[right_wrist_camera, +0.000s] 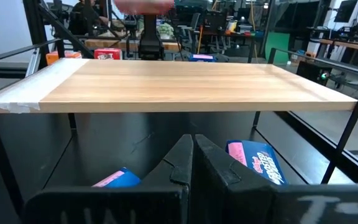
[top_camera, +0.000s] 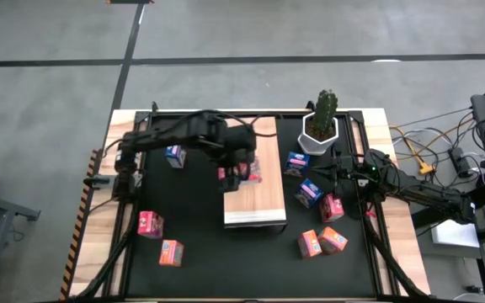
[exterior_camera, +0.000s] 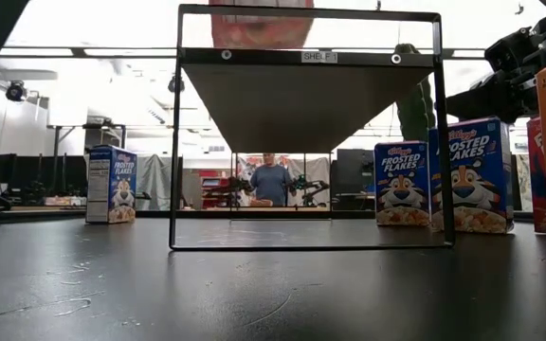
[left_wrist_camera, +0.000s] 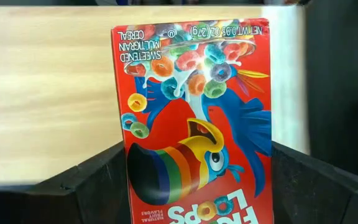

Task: Stack cereal on shelf
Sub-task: Put the top left red cereal box on the shelf

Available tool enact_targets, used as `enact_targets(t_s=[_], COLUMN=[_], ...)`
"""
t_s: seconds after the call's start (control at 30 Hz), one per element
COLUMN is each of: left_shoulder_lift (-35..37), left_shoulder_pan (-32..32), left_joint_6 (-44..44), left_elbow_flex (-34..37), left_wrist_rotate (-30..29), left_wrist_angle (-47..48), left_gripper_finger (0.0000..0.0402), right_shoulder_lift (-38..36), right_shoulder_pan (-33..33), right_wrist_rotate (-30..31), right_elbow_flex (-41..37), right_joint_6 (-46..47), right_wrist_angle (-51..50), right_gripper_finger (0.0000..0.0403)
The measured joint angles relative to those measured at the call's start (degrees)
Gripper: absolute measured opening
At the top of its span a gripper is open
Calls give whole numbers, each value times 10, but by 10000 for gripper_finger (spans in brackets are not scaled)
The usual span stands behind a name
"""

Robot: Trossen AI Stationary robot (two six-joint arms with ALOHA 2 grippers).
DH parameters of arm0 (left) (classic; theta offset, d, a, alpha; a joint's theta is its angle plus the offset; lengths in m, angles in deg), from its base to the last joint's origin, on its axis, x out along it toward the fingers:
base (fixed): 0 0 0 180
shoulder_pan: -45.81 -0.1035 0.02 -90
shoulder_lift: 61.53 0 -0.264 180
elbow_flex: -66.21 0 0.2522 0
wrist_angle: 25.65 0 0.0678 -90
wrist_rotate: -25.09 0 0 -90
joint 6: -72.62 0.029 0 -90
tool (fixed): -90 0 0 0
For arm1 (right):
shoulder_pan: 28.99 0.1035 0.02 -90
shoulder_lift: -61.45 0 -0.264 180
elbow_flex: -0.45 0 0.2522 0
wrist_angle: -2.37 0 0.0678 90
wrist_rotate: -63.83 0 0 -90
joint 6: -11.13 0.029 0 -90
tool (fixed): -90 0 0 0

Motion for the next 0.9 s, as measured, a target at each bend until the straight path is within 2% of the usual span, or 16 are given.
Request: enact_targets(t_s=[0.33,0.9], left_shoulder_lift=[-38,-57], left_shoulder_pan=[-19,-20], left_joint_6=[5,32], left_elbow_flex=[42,44], left_wrist_rotate=[-38,-39], left_wrist_angle=[7,-25], left_gripper_finger=[338,369], right_shoulder_lift=[0,0], right_shoulder_pan=[0,0], right_wrist_rotate=[0,-3], right_elbow_flex=[0,16], right_joint_6=[21,66], right_wrist_angle=[0,5], right_gripper_finger=[9,9])
